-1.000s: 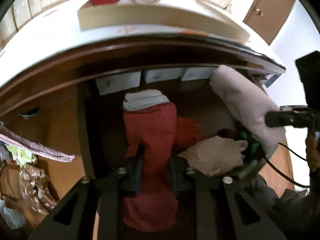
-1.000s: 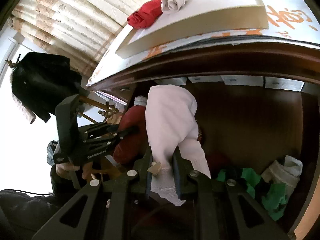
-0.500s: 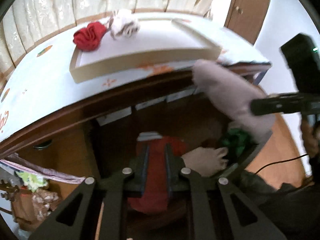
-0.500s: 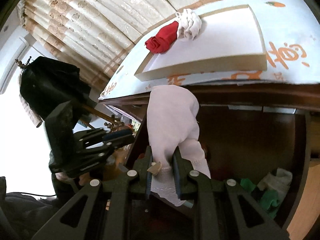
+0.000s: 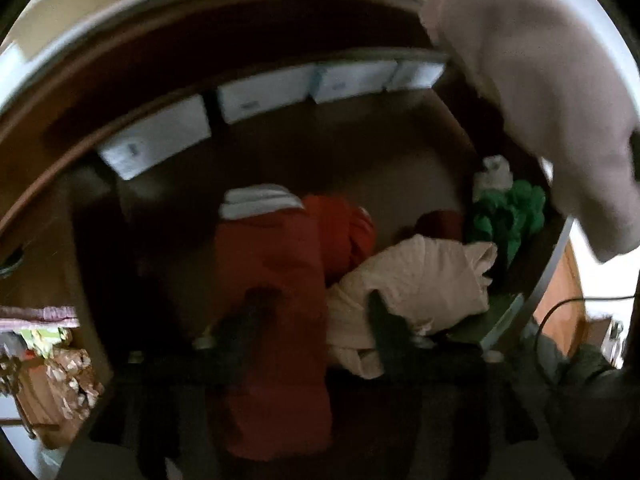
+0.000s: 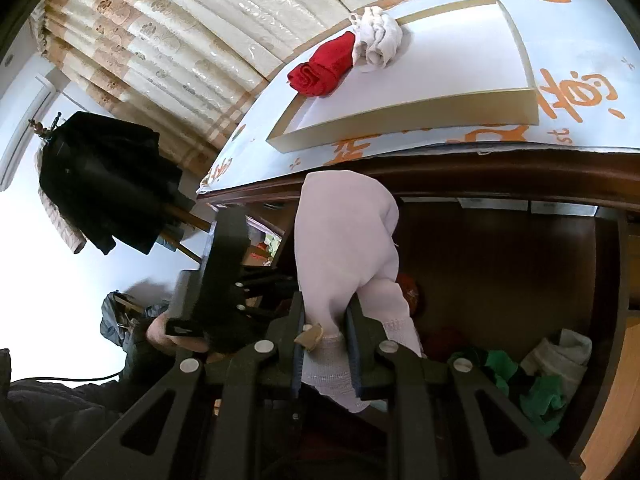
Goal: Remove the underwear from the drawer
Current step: 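Lift the white garment out with the right tool while the left tool lifts the dark red cloth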
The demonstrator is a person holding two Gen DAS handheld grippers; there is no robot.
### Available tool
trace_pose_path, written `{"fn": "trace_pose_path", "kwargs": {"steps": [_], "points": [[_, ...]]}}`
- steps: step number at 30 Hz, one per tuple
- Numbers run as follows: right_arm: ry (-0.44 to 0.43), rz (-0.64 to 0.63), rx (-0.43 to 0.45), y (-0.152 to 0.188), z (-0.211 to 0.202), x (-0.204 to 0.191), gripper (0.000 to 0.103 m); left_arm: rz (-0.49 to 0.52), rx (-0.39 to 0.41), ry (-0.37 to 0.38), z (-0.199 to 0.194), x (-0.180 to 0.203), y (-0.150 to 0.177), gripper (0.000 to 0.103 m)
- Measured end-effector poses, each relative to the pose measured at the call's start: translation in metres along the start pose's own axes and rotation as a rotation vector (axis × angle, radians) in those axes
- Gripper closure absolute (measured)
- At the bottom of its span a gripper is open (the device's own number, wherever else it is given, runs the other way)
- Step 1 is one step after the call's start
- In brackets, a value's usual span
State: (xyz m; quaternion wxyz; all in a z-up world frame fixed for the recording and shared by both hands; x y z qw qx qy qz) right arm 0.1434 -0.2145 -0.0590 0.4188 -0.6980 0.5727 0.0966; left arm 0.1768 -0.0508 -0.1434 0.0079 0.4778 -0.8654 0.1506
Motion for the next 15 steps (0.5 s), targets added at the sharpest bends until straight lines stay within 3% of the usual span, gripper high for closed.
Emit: {"fn": "trace_pose_path", "kwargs": {"steps": [3,7,11,15], "points": [[-0.001,0.003,0.000,-0.001,0.001,0.001,0.083,0.011,-0.038,-0.056,0.014,-0.001,-0.004,0.043],[-0.011,-0.002,-0.002,-0.001,0.002,-0.001,0.083,-0.101,-0.078,-0.080,0.026,-0.024,-0.004,0.043],[-0.014,-0.007,-0.010,0.000,0.004,-0.001,0.083,-0.143,-0.062,-0.069,0.026,-0.031,-0.001,0.052],[-0.013,-0.002,-0.010,-0.002,0.007,0.000,0.083,-0.140,-0.024,-0.072,0.020,-0.027,0.001,0.077]]}}
Point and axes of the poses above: each gripper's, at about its wrist camera, not at the fingertips, and z roughly the way its jaws point, x to its right, y to its underside, the point moved 5 cm from there along z, roughly the way its jaws point, and after that the axes turned 1 degree about -z, right-handed, at the moved point
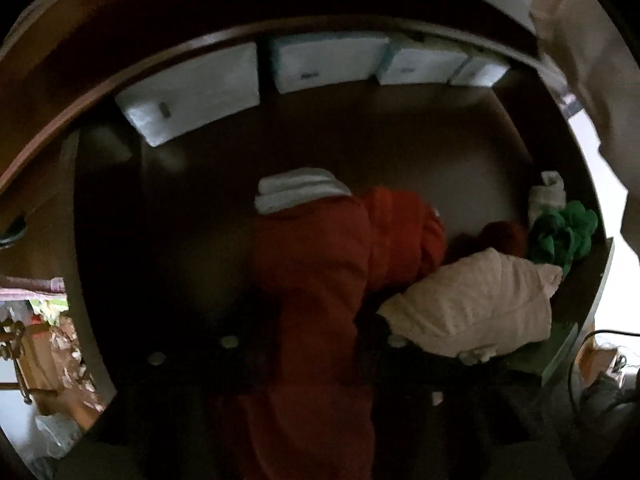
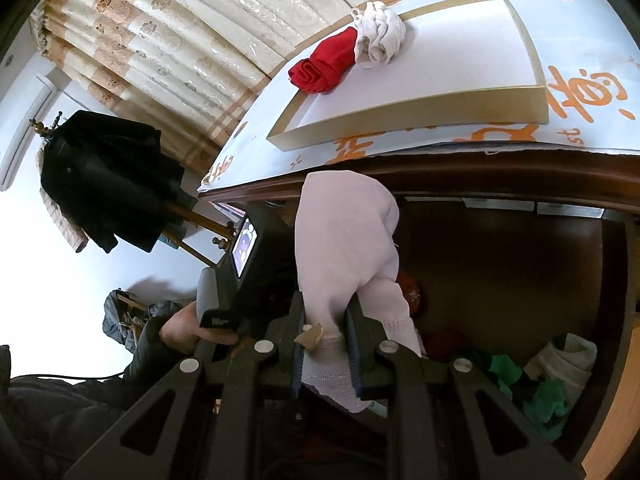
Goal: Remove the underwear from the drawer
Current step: 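Lift the white garment out with the right tool while the left tool lifts the dark red cloth, then lower both garments into the tray beside the others and open both tools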
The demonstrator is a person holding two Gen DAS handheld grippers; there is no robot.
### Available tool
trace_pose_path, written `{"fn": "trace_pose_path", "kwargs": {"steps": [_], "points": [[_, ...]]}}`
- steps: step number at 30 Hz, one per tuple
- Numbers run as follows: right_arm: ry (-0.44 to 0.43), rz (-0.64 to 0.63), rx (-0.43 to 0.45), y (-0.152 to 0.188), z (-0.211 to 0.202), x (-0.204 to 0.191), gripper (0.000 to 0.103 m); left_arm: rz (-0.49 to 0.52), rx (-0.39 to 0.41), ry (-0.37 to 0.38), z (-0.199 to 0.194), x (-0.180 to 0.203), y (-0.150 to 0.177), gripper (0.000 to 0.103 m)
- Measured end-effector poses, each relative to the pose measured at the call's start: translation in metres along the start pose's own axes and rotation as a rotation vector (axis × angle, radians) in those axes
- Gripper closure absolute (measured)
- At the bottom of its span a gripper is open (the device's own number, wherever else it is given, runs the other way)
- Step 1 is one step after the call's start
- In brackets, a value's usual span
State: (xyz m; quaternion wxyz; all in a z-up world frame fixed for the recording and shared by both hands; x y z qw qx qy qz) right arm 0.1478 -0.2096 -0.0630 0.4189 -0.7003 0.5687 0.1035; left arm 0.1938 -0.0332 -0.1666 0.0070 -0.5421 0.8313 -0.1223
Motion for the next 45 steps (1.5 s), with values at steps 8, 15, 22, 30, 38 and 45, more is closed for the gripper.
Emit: {"fn": "trace_pose_path", "kwargs": {"steps": [8,15,22,30,38,45], "points": [[-0.015,0.012,0.044,-0.004,-0.008,0.001,0.083,-0.024,0.161,0.107,-0.056,0.002,0.007,0.080],[-0.020,-0.004,0.116,-0.023,-0.027,-0.005,0.083,0.057,0.311,0.205,-0.134,0.020,-0.009,0.080],[0.062,-0.035,0.232,-0.068,-0.051,-0.001,0.083,0.164,0.475,0.169,-0.188,0.046,-0.057,0.080],[0.198,-0.022,0.326,-0.136,-0.057,0.031,0.083,0.122,0.601,0.054,-0.192,0.042,-0.147,0.080],[0.264,-0.001,0.348,-0.199,-0.036,0.060,0.083,0.121,0.623,0.023,-0.172,0.050,-0.209,0.080],[0.287,0.077,0.341,-0.241,-0.013,0.093,0.083,0.069,0.626,-0.014,-0.154,0.049,-0.258,0.080]]}}
Point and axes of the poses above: each gripper's, at about its wrist camera, not at the fingertips, and z roughly the way its jaws point, x to its right, y to its underside, the point moved 5 cm from there along z, roughly the way its jaws point, and after that the axes turned 1 degree about -z, right-handed, at the moved point
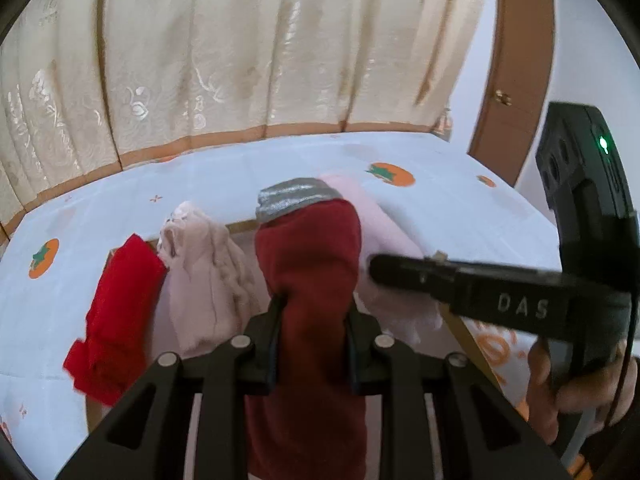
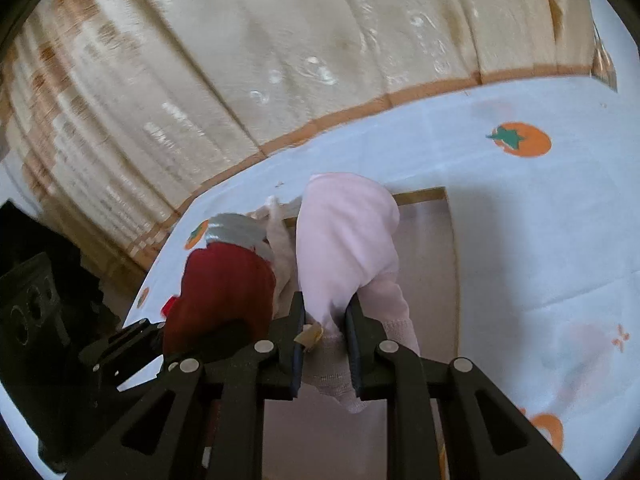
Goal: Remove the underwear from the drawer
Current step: 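Lower both garments into the tray beside the others and open both tools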
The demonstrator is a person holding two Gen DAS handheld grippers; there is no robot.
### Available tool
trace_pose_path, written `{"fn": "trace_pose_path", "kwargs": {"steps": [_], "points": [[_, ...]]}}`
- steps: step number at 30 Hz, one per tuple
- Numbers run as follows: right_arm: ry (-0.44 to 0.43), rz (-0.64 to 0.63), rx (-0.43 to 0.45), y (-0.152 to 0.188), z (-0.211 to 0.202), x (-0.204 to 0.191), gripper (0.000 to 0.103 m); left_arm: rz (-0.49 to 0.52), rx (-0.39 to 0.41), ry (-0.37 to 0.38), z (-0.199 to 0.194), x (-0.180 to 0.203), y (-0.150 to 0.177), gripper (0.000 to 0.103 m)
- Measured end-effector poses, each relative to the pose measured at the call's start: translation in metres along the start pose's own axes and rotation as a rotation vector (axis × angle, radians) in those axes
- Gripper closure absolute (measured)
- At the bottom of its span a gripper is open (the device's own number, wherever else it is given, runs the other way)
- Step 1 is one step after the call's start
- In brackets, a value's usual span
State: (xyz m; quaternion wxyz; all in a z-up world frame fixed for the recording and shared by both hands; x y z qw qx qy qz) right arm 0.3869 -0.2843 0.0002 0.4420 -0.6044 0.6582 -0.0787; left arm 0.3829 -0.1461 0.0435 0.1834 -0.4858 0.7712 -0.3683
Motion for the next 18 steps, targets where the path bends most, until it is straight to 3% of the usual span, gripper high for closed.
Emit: {"fn": "trace_pose_path", "kwargs": {"steps": [7,18], "points": [[0.016,0.007,-0.052,-0.011,0.037,0.008,0.083,-0.011,-0.059,-0.019,0.040,-0.004,-0.008,0.080],[0.020,0.049,-0.111,-0.014,0.068,0.018,0.083,-0.033,-0.116,-0.064,0.072,-0.017,-0.008,0.080]]}}
Point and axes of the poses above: each gripper's, at about its wrist camera, not at the fingertips, and z roughly the way its jaws point, x to its right, y to its underside, the point moved 5 cm from there along z, roughly the way its jaws point, and after that the axes turned 1 degree about -z, right-handed, at the moved point
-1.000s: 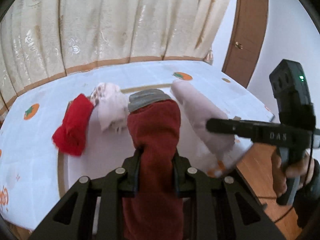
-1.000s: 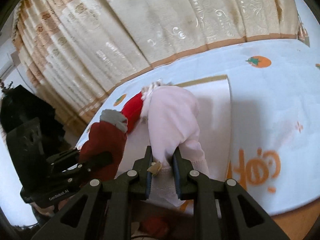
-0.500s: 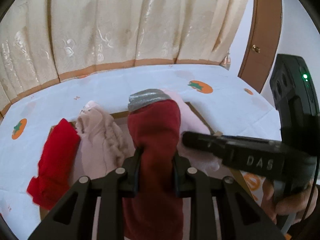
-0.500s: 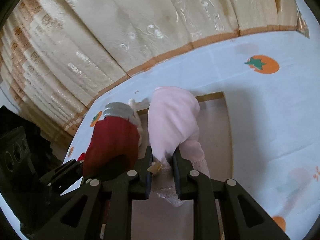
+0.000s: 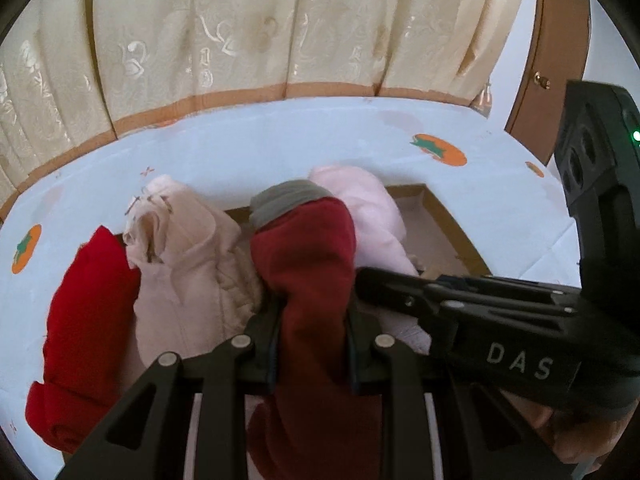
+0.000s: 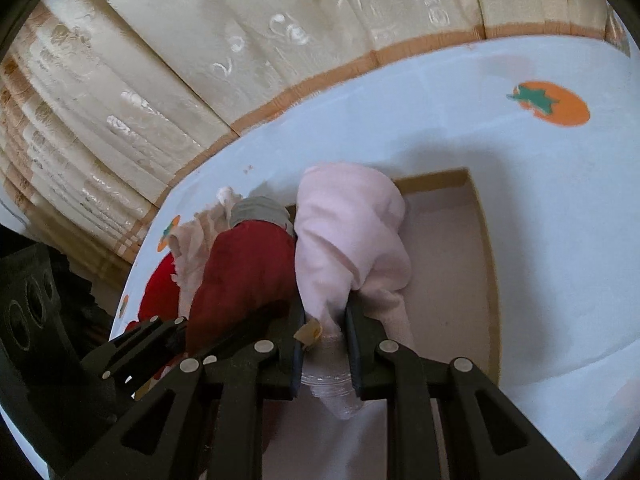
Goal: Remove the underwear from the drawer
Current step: 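Lower both garments into the tray beside the others and open both tools, then raise both open tools away from the tray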
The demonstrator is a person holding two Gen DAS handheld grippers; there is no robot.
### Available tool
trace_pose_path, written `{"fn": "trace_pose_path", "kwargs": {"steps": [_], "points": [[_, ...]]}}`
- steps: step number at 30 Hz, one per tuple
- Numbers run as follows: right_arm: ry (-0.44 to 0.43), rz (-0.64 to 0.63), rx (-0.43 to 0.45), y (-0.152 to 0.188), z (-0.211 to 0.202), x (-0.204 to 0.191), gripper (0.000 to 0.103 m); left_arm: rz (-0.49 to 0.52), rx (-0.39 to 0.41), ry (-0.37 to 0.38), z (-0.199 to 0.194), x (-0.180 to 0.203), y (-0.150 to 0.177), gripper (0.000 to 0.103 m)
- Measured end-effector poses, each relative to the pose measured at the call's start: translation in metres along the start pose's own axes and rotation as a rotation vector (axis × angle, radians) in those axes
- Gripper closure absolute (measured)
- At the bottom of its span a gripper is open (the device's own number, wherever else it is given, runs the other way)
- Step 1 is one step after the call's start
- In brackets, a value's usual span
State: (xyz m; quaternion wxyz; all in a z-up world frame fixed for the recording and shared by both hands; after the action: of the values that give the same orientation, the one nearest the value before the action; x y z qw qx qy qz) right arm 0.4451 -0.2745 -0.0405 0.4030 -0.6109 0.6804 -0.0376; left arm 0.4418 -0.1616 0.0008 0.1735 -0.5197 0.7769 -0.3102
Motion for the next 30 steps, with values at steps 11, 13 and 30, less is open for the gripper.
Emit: {"fn": "trace_pose_path", "kwargs": {"steps": [11,13,30], "points": [[-0.008,0.012,-0.012,-0.008,-0.003,-0.004,0.078,0.044,-0.029,-0.115,-0.002,0.003,-0.004,0.044],[-0.046,0.024,0.041,-0.011,-0.018,-0.005,0.069,0.040,0.009,-0.127,-0.016,0.004,-0.008,0.019],[-0.193,0.048,0.179,0.021,-0.115,-0.039,0.026,0.078,0.136,-0.166,-0.105,0.023,0.015,0.000]]}}
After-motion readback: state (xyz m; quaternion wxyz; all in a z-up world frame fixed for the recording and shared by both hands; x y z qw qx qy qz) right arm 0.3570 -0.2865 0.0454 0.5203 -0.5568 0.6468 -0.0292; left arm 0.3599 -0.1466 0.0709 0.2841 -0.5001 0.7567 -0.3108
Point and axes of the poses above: each gripper's, at about its wrist camera, not at the fingertips, and z roughly the way its jaws point, x to its right, y to its underside, the point moved 5 cm from there along z, roughly the way its jaws point, and after that the axes turned 1 degree about -z, right-handed, at the moved point
